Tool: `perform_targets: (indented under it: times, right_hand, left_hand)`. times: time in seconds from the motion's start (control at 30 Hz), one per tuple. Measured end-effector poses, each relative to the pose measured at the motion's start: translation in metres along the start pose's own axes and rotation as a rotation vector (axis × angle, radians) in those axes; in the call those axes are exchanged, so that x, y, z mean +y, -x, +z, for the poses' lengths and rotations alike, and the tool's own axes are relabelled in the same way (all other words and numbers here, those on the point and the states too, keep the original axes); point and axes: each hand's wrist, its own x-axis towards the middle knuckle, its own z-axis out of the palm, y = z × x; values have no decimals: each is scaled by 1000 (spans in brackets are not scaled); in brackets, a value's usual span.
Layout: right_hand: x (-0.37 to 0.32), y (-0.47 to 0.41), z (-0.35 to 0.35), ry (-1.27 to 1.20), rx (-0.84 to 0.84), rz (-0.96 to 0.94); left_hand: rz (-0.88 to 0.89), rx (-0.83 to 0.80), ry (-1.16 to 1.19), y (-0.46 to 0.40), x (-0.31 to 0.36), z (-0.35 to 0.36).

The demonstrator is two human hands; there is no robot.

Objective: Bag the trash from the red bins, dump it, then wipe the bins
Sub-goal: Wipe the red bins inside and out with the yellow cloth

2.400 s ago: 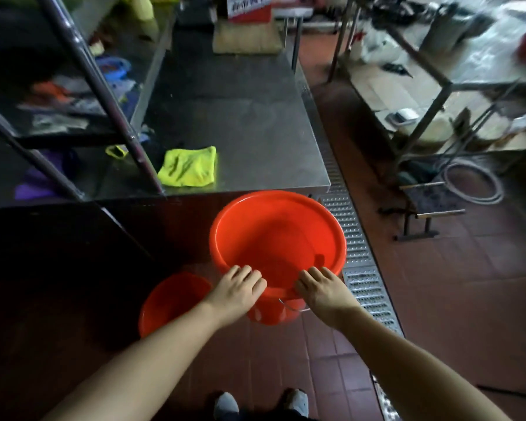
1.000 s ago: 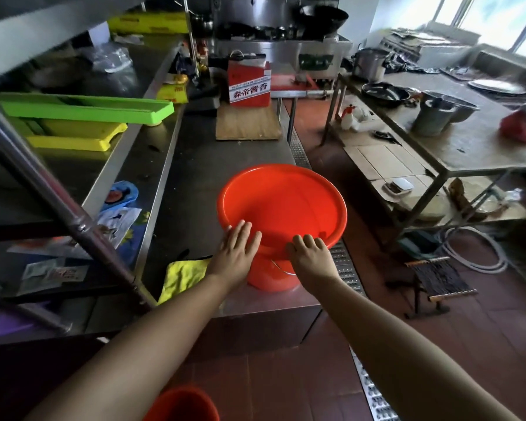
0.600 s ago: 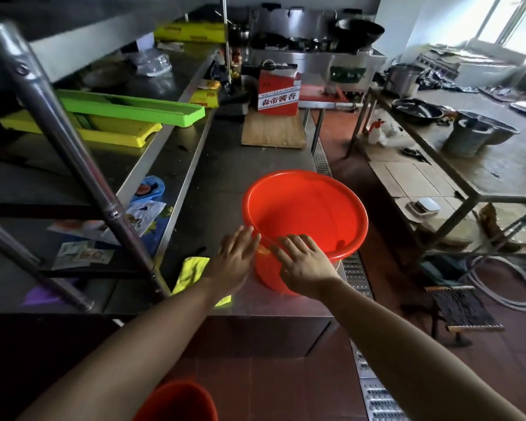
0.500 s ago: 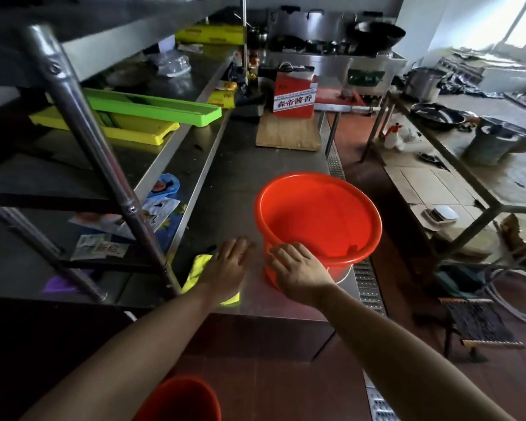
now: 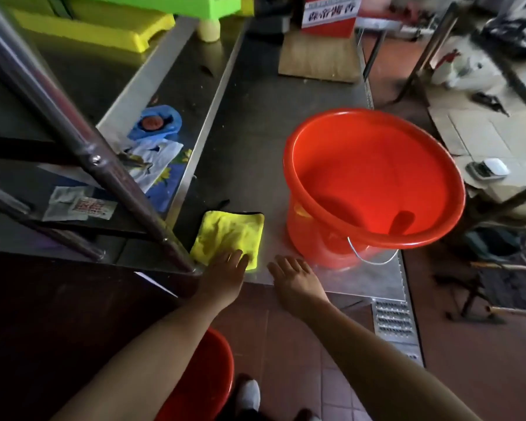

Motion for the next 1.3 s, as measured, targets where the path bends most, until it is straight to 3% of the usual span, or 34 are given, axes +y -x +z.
perform_targets:
  times: [0.2,0.47,0.67,0.83,0.93,1.1,1.3]
  right_hand:
    - [3,11,44,-113,14,62]
    - [20,43,48,-122,-36,172]
    - [26,80,17,-122,-107,243]
    - [47,148,-7,-194,-14,323]
    - [63,201,-25,-303,67,364]
    - [86,279,-67,-423,134,458]
    - [108,332,-113,-501,223,527]
  left_hand:
    - [-50,49,11,-21,5,40]
    - [6,79,24,-26,15,19]
    - [232,230,157,6,89,-21]
    - [417,272,322,30,156,-57]
    - [352,281,459,52,201,-74]
    - [210,-2,546,87,267,-87]
    - [60,-13,821,100,312,-121]
